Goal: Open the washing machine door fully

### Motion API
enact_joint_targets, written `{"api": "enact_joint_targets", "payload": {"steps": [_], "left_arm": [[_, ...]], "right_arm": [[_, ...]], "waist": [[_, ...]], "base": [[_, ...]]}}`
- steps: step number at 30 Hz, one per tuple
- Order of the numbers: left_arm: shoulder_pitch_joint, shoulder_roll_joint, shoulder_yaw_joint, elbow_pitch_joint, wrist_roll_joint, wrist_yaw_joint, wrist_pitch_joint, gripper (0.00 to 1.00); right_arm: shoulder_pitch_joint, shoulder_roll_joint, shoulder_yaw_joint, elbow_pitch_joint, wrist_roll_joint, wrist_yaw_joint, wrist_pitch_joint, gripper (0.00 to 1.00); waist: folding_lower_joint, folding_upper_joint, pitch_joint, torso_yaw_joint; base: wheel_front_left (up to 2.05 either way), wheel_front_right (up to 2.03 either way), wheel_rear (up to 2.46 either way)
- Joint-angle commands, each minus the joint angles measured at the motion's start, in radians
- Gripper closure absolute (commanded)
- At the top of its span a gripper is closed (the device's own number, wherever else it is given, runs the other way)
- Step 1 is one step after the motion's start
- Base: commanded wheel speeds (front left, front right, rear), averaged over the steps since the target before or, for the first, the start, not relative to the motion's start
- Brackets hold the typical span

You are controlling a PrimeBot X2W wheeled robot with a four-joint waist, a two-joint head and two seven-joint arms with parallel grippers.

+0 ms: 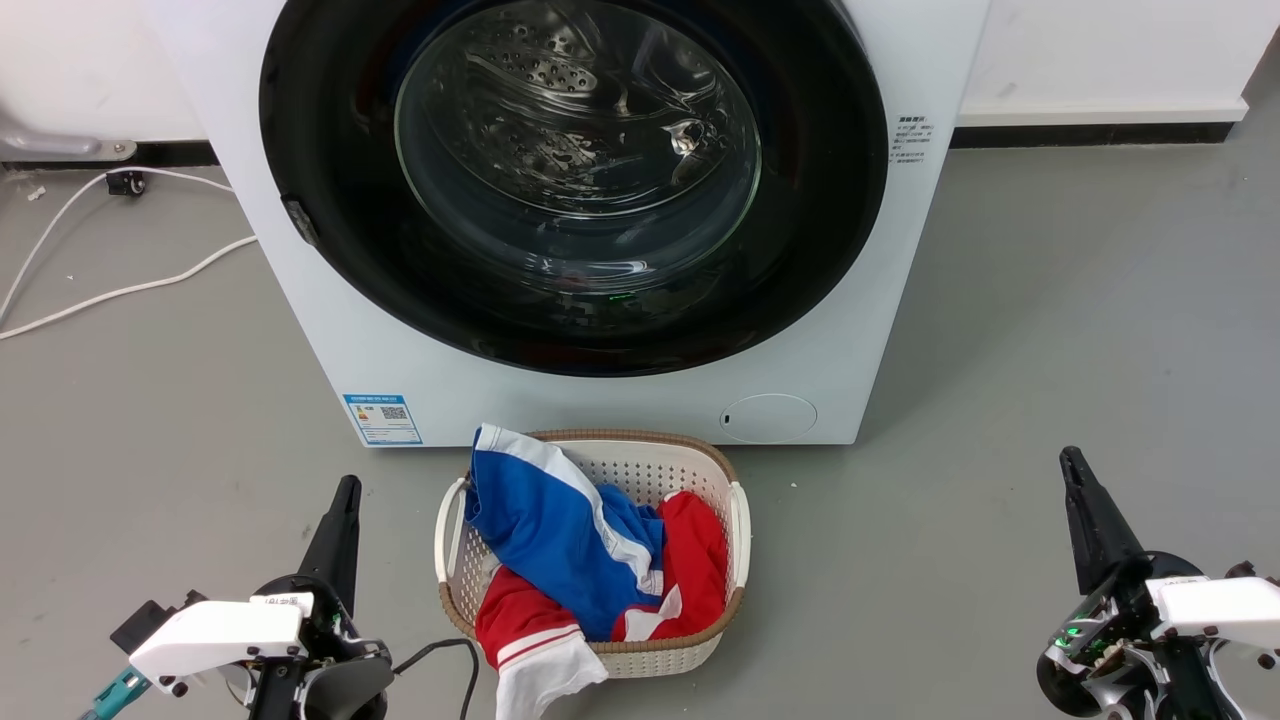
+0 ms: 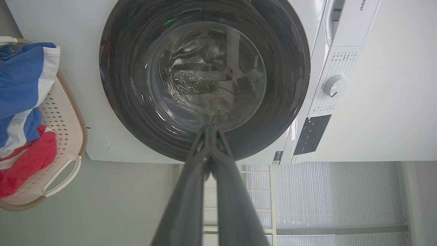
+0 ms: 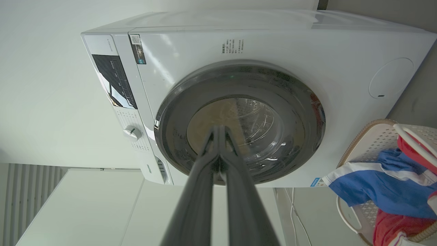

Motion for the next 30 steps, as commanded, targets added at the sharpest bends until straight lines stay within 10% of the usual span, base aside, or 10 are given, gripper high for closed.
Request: {"api": "enact_joint_targets", "payload": {"steps": [1,30], "left_arm": [[-0.007,-0.001,0.002,0.0,0.0,-0.003,0.002,1.0],[-0.007,-0.001,0.002,0.0,0.0,-0.003,0.002,1.0]], "right_arm": [[-0.012,0.003,-0.001,0.001,-0.007,0.0,0.003,1.0],[-0.012,0.003,-0.001,0.001,-0.007,0.0,0.002,1.0]], "waist": [[0.0,0.0,0.0,0.0],[0.0,0.0,0.0,0.0]], "base": [[0.0,0.0,0.0],[0.0,0.0,0.0]]}}
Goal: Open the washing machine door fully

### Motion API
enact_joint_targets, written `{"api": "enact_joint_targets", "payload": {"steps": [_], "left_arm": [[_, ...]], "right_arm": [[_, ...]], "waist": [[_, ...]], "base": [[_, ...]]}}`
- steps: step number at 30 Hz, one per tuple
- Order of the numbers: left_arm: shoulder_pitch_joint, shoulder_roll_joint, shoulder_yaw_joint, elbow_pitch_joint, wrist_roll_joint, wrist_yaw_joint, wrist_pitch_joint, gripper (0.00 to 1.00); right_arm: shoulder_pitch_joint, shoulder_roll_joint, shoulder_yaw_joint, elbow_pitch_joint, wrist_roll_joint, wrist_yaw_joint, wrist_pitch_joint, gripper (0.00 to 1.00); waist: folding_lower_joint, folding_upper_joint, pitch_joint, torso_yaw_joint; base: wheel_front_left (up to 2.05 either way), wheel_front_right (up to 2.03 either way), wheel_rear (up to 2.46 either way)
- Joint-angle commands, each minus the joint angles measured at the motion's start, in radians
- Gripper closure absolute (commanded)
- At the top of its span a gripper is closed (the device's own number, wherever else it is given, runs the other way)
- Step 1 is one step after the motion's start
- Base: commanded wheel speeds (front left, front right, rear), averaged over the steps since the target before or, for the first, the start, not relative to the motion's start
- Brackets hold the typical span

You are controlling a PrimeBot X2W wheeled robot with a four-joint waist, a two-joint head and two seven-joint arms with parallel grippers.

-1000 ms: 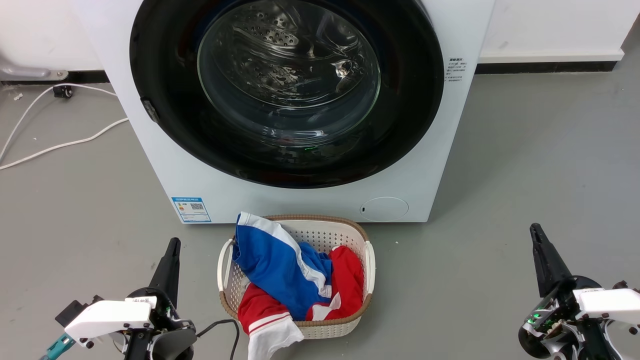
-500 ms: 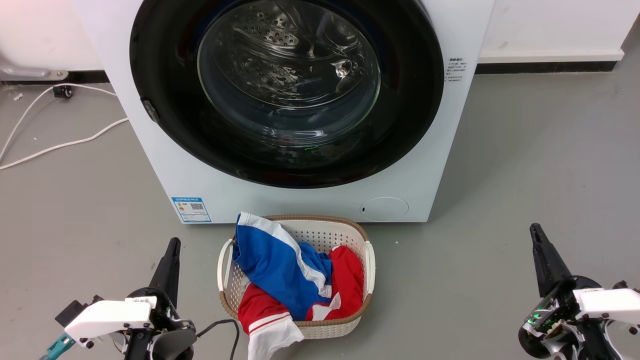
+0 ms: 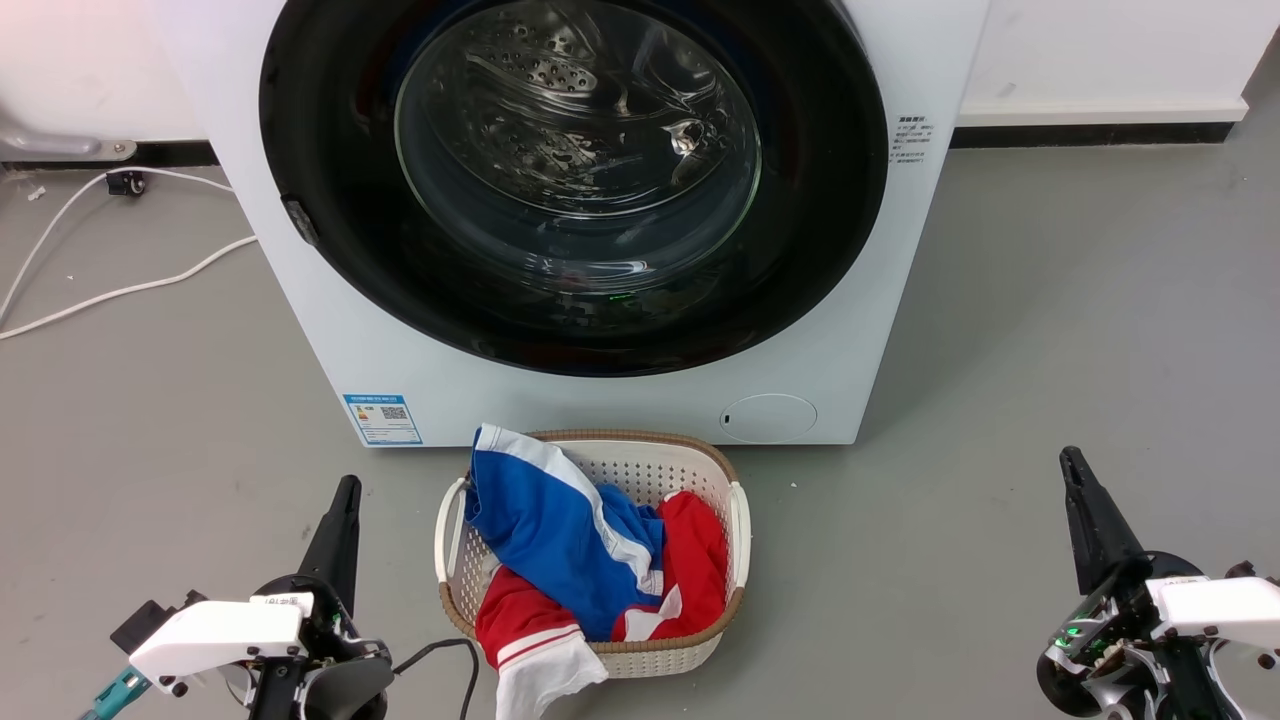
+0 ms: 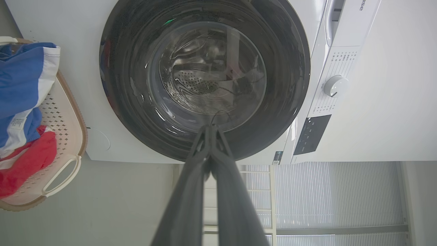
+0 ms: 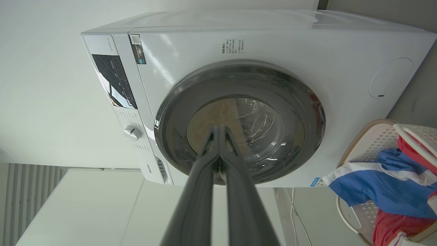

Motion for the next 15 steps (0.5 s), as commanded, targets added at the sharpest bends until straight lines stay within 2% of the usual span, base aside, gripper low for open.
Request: {"api": "enact_joint_targets", "payload": {"steps": [1,4,5,15], "left_arm": [[-0.007,-0.001,0.002,0.0,0.0,-0.003,0.002,1.0],[-0.007,-0.001,0.002,0.0,0.0,-0.003,0.002,1.0],[0.002,0.0,-0.001,0.004,0.0,0.0,-0.001,0.0],[0.032,-0.003,-0.009,-0.003,0.037,0.0,-0.041,0.0]], "right_arm": [[-0.012,0.003,-0.001,0.001,-0.007,0.0,0.001,1.0],[-0.012,0.003,-0.001,0.001,-0.007,0.0,0.001,1.0],[0.002,0.0,0.0,0.003,0.0,0.0,-0.001,0.0],[0.038,0.001,-0.004,0.014,-0.037,-0.001,-0.039,0.0]], "waist": [[0.0,0.0,0.0,0.0],[0.0,0.0,0.0,0.0],[0.0,0.0,0.0,0.0],[0.0,0.0,0.001,0.0]], "base": [[0.0,0.0,0.0],[0.0,0.0,0.0],[0.0,0.0,0.0],[0.0,0.0,0.0]]}}
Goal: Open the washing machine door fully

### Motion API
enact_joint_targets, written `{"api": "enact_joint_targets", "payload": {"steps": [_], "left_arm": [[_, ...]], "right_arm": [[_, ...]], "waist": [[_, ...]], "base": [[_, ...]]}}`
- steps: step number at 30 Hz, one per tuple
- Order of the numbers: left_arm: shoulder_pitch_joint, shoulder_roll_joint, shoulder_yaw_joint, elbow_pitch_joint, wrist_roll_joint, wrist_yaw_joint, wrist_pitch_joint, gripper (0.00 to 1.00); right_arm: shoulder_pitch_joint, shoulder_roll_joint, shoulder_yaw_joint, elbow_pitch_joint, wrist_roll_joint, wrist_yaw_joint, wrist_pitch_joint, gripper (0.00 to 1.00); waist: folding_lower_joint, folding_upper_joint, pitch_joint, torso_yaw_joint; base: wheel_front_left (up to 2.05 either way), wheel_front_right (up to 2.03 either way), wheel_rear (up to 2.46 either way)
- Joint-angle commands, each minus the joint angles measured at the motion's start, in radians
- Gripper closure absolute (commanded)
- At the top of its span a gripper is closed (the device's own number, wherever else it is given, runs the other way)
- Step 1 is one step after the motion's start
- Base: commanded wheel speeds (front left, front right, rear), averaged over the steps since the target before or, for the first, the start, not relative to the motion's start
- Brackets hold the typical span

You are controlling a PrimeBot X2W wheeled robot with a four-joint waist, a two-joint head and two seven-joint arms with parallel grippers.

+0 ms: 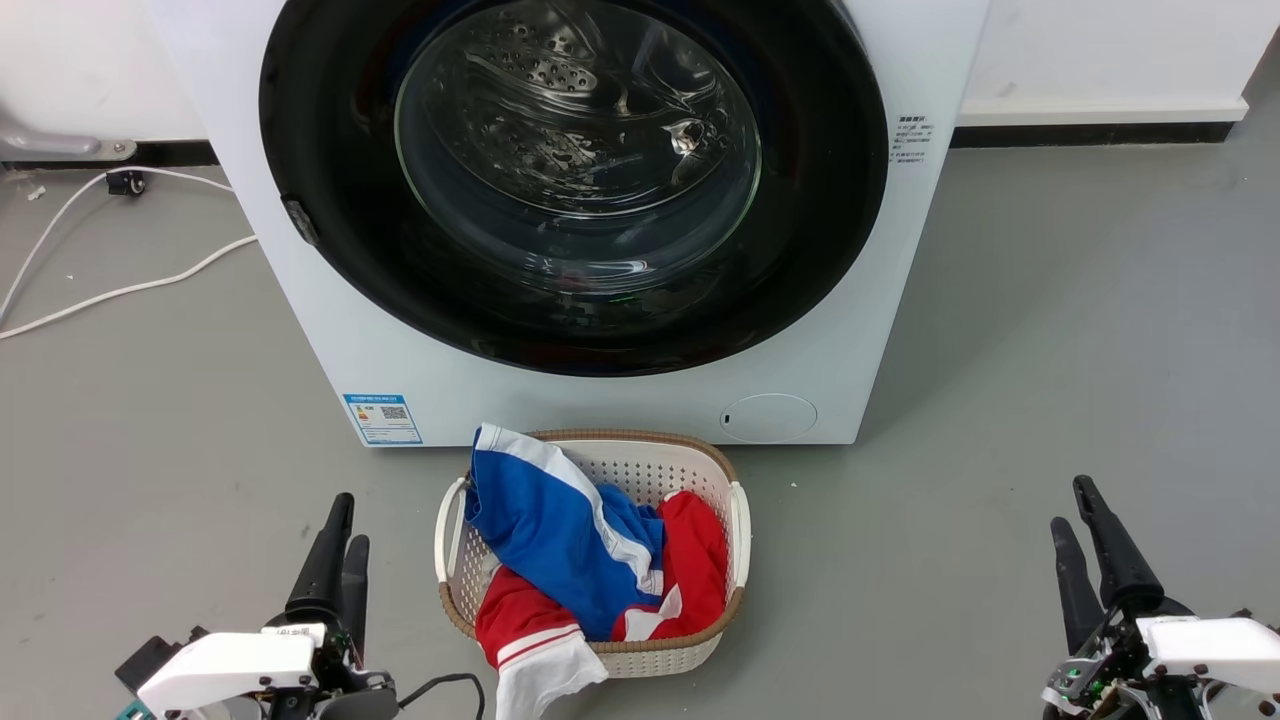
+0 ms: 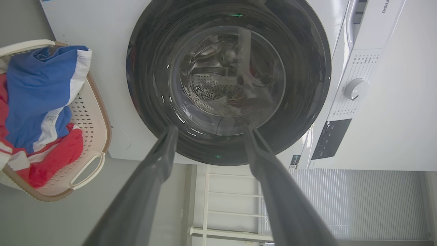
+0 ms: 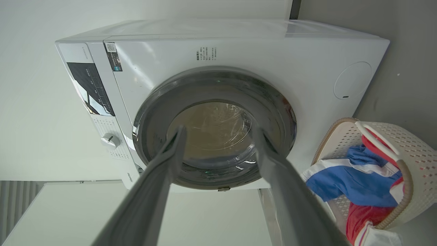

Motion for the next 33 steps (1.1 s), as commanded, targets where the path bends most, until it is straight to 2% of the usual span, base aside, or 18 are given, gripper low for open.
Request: {"api": "enact_joint_targets", "payload": {"steps": [1,7,13,25,33], "left_arm": [[-0.01,0.003,0.003,-0.023,0.017,-0.002,-0.008,0.0],[-0.009,0.003,0.011,-0.058,0.119,0.012,-0.037,0.0],[-0.003,0.004,-0.005,-0.119,0.266,0.05,-0.063,0.0],[0.015,0.004,-0.068,-0.192,0.596,0.131,-0.111,0.0],[0.024,0.028,-0.11,-0.205,0.748,0.179,-0.14,0.0]], "right_arm": [[-0.009,-0.003,-0.004,-0.021,-0.013,0.001,-0.008,0.0],[0.0,-0.003,-0.021,-0.052,-0.118,0.001,-0.037,0.0],[0.01,-0.003,-0.035,-0.104,-0.246,0.001,-0.063,0.0],[0.039,-0.003,-0.021,-0.22,-0.591,0.001,-0.112,0.0],[0.062,-0.003,0.004,-0.269,-0.794,0.001,-0.141,0.0]], "waist": [[0.0,-0.0001,0.0,0.0],[0.0,-0.0001,0.001,0.001],[0.0,-0.0001,0.002,0.001],[0.0,-0.0001,0.006,0.005],[0.0,-0.0001,0.006,0.006]], "base": [[0.0,0.0,0.0],[0.0,0.0,0.0],[0.0,0.0,0.0],[0.0,0.0,0.0],[0.0,0.0,0.0]]}}
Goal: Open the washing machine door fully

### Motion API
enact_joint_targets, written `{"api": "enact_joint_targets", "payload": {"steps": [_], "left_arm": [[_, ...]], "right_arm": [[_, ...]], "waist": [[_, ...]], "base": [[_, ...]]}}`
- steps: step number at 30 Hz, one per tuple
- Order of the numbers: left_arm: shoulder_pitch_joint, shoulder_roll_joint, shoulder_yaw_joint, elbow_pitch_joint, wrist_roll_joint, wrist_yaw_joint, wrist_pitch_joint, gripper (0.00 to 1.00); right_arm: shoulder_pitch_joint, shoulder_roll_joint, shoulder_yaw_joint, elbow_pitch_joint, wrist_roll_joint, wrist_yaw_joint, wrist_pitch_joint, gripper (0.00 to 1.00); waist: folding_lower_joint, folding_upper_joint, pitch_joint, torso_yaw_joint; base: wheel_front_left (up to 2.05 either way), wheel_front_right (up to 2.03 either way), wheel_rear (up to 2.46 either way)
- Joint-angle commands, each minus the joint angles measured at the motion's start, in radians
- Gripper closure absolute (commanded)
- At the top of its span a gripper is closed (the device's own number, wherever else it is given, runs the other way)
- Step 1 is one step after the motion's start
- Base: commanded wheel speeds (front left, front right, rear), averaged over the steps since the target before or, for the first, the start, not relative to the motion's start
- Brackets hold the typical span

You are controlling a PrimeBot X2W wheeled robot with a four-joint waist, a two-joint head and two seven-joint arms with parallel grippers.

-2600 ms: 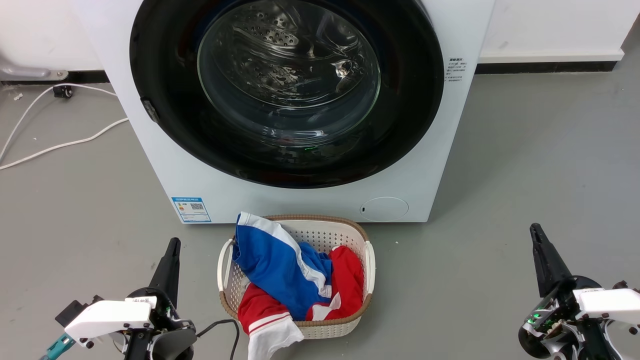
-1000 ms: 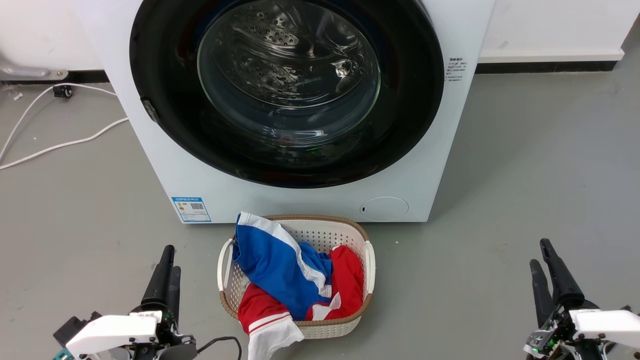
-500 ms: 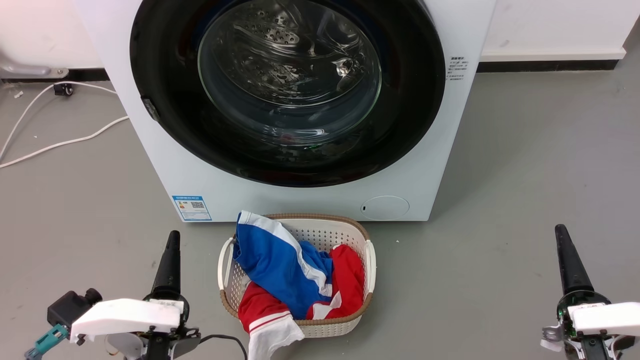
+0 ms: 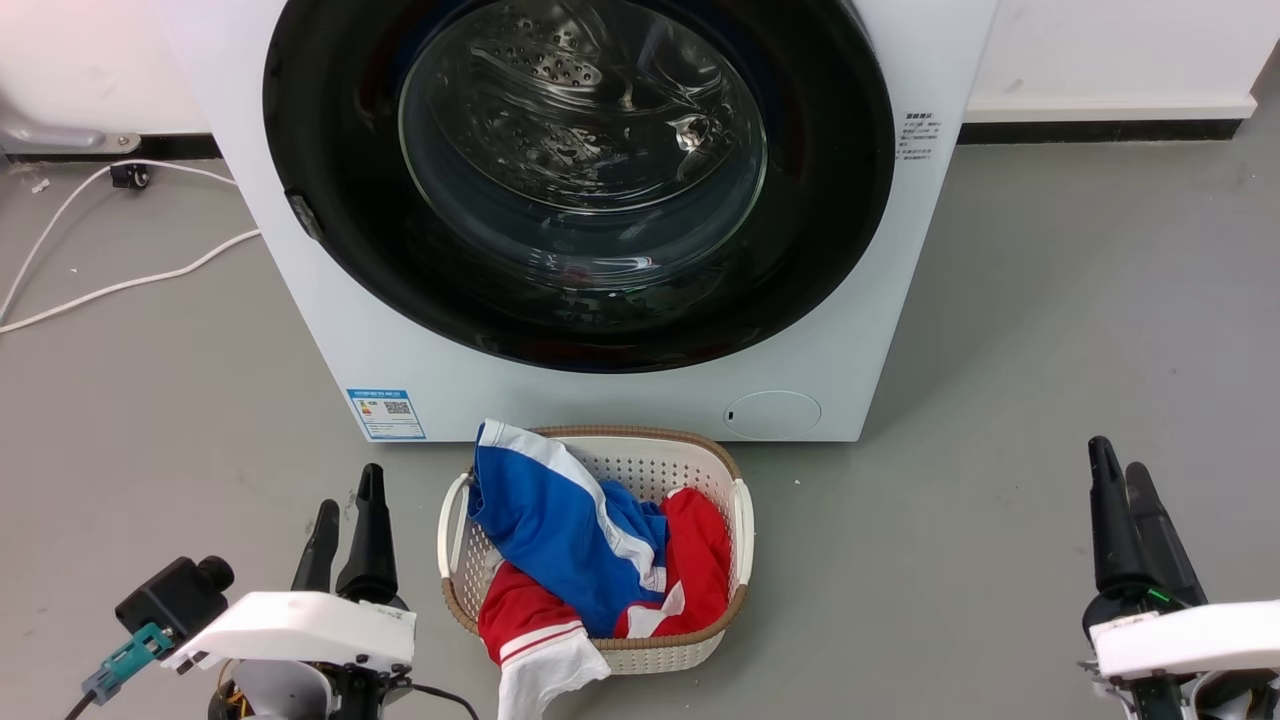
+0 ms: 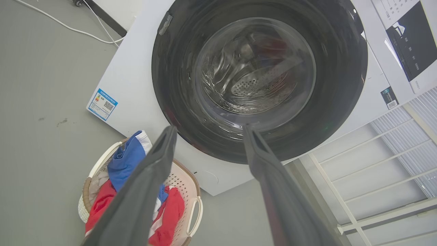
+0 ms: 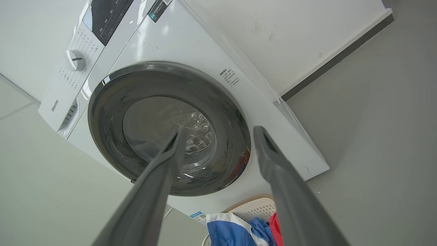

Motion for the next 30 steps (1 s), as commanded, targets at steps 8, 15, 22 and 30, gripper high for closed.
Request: {"api": "enact_joint_targets", "payload": {"steps": [8,15,22,30], "left_arm": [[-0.003,0.04,-0.058,-0.041,0.129,0.039,-0.033,0.0],[0.002,0.053,-0.095,-0.062,0.203,0.056,-0.055,0.0],[0.014,0.063,-0.121,-0.079,0.277,0.066,-0.075,0.0],[0.026,0.065,-0.139,-0.093,0.358,0.069,-0.097,0.0]], "right_arm": [[0.02,-0.003,0.015,-0.042,-0.174,0.001,-0.034,0.0],[0.038,-0.003,0.024,-0.049,-0.275,0.002,-0.056,0.0],[0.053,-0.003,0.025,-0.058,-0.359,0.002,-0.076,0.0],[0.068,-0.003,0.025,-0.074,-0.431,0.002,-0.098,0.0]], "waist": [[0.0,0.0,0.0,0.001],[0.0,0.0,0.0,0.002],[0.0,0.0,0.0,0.003],[0.0,0.0,-0.001,0.005]], "base": [[0.0,0.0,0.0],[0.0,0.0,0.0],[0.0,0.0,0.0],[0.0,0.0,0.0]]}}
